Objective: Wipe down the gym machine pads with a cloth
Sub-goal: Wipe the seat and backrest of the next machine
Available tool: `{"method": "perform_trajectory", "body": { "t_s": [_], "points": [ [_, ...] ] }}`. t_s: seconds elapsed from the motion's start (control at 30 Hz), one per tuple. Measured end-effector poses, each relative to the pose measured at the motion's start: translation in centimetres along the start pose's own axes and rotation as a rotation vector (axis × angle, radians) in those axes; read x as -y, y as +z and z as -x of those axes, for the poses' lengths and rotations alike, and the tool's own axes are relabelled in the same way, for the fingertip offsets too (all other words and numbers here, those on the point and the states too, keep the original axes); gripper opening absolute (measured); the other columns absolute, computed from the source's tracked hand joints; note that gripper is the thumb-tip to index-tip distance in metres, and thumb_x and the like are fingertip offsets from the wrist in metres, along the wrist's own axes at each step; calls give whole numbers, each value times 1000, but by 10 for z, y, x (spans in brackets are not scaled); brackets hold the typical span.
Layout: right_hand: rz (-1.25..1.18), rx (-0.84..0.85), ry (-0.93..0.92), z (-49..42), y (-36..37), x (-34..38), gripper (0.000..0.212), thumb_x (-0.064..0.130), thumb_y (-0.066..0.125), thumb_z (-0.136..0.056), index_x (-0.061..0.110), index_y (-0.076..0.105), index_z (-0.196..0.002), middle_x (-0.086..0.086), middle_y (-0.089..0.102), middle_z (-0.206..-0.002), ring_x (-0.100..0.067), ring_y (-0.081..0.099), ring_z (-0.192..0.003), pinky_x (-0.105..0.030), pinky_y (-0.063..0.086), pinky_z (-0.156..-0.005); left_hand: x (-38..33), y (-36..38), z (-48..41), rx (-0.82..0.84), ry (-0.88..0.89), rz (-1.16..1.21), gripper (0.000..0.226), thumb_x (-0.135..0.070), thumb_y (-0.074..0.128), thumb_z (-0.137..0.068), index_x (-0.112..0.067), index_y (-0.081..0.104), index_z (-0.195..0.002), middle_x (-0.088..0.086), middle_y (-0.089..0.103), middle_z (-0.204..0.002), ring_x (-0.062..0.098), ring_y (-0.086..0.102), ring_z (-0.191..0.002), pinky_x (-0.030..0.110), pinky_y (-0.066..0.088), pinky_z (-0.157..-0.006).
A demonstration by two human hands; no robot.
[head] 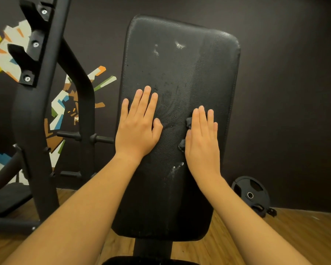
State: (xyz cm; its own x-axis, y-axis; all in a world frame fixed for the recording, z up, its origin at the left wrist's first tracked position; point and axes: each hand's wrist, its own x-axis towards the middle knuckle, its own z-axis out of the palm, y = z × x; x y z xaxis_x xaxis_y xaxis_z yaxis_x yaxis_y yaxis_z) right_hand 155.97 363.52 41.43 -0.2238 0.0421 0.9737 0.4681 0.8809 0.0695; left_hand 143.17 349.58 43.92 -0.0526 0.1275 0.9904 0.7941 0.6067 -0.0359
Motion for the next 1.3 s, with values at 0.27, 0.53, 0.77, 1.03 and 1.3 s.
{"method": "perform_trajectory", "body": {
  "t_s": [0.27, 0.53, 0.77, 1.03, 1.3],
  "points": [
    [42, 13, -11, -12, -1, 1, 55, 15, 40, -109, 4, 22, -160, -17, 18, -168, -34, 10, -157, -48, 17, -125, 0, 3, 0, 4, -3, -4, 62, -34, 36, -102, -15, 27, -161, 8, 17, -169, 24, 11, -157, 47, 7, -126],
    [-19, -18, -29, 28, 6, 4, 59, 11, 44, -107, 4, 18, -160, -17, 19, -168, -33, 8, -157, -47, 13, -126, 1, 2, 0, -4, -7, -15, 62, -34, 37, -103, -15, 27, -160, 7, 17, -169, 24, 11, -157, 47, 7, -126],
    [-85, -28, 25, 21, 5, 7, 60, 12, 43, -108, 5, 15, -160, -16, 16, -169, -32, 6, -158, -47, 13, -127, 0, 0, 0, -7, -6, -11, 62, -33, 36, -102, -14, 27, -160, 8, 18, -169, 24, 11, -157, 48, 8, -126],
    [-50, 20, -112, 52, 8, -2, 60, 14, 41, -108, 8, 11, -160, -14, 16, -169, -28, -2, -158, -39, -3, -128, 0, -1, 0, -3, -1, -6, 62, -34, 35, -102, -14, 27, -160, 8, 18, -169, 25, 12, -157, 48, 8, -126],
    [-93, 17, -52, 79, 9, 6, 67, 10, 45, -106, 8, 6, -160, -15, 14, -169, -27, -4, -159, -40, -1, -129, 0, 0, 1, -7, 0, -6, 62, -33, 36, -102, -14, 28, -160, 8, 18, -169, 25, 13, -157, 49, 9, -126]
  ]
}}
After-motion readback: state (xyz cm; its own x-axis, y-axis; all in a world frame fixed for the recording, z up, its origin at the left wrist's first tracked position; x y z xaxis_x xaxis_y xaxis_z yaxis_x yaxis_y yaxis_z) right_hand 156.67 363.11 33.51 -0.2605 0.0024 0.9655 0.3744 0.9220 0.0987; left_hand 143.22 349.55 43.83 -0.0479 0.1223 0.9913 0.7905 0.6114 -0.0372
